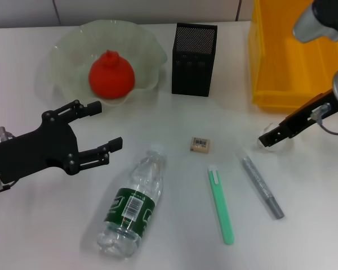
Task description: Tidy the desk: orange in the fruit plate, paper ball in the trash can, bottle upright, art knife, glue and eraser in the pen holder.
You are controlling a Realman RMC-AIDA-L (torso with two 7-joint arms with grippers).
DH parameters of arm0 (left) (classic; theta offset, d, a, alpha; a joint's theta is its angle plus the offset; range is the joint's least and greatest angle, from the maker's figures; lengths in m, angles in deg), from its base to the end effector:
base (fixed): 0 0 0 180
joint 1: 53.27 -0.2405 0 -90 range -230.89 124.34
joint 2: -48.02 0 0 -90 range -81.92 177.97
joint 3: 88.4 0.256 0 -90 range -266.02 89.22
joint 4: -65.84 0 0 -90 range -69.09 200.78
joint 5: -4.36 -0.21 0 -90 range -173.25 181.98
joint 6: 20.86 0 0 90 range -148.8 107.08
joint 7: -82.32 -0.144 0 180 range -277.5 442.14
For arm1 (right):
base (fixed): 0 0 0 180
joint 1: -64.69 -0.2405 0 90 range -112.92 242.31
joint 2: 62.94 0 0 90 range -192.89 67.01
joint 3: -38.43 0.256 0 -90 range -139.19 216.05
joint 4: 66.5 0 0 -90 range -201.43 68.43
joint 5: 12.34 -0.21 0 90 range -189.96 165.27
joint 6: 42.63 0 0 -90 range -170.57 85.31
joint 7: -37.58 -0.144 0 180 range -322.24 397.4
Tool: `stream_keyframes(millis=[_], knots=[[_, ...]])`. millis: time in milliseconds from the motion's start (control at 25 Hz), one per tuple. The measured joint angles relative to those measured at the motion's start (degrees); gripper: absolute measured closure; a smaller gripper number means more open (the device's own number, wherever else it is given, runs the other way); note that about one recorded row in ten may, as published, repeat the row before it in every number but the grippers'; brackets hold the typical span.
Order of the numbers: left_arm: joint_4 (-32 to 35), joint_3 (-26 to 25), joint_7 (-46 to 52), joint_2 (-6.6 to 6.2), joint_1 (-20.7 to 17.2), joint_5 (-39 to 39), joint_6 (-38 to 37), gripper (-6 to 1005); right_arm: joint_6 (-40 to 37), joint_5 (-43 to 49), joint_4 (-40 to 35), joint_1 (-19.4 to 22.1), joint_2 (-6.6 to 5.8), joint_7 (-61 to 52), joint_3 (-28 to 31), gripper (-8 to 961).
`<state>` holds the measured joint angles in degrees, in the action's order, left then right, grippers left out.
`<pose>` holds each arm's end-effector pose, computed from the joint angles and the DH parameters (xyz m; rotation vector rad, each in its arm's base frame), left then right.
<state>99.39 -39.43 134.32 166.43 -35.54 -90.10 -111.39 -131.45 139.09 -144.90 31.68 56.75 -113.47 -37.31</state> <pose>-0.2948 0.2771 -0.0010 -2.5467 -0.2480 -0.8310 0.1930 0.3573 0.0124 -2.4697 1.0637 -0.4424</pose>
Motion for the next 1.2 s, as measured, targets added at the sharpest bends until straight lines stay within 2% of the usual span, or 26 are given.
stream_keyframes(millis=[160,440,640,800,920,960,1040,1080,1120,1160,1200], knots=[[-1.2,0.3,-0.5,0.07,0.2,0.0,1.1,164,4.7,0.6,5.4,-1.5,-0.09,-0.2,-0.7,117],[-2.5,0.1,-1.6,0.01,0.5,-0.1,1.6,164,8.5,1.1,12.5,-4.0,-0.28,0.0,-0.6,151],[-2.5,0.2,-1.6,0.05,0.6,0.0,2.0,164,10.7,1.1,16.6,-5.3,-0.3,0.5,-0.8,231],[-2.5,0.3,-1.6,0.06,0.6,0.0,1.9,165,10.9,0.9,16.2,-5.2,-0.32,0.6,-0.5,295],[-2.5,0.3,-1.4,0.03,0.6,0.1,1.2,165,8.4,0.3,11.2,-3.9,-0.34,0.6,0.2,343],[-2.4,0.3,-1.2,-0.01,0.6,0.2,0.8,165,5.1,-0.6,4.1,-2.0,-0.31,0.4,2.1,365],[-2.3,0.2,-1.1,-0.01,0.6,0.2,0.5,164,2.7,-1.4,-3.5,0.1,-0.3,0.3,5.0,410],[-2.3,0.2,-1.1,-0.01,0.6,0.2,0.5,164,2.7,-1.4,-3.5,0.1,-0.3,0.3,5.0,433],[-2.3,0.1,-1.1,-0.02,0.6,0.2,0.3,164,2.2,-1.6,-6.8,1.0,-0.3,0.2,6.6,455],[-2.3,0.0,-1.0,-0.02,0.5,0.2,-0.1,164,3.1,-1.7,-11.9,2.5,-0.34,0.4,11.4,450],[-2.3,0.0,-1.0,-0.02,0.5,0.2,-0.1,164,3.1,-1.7,-11.9,2.5,-0.34,0.4,11.4,446]])
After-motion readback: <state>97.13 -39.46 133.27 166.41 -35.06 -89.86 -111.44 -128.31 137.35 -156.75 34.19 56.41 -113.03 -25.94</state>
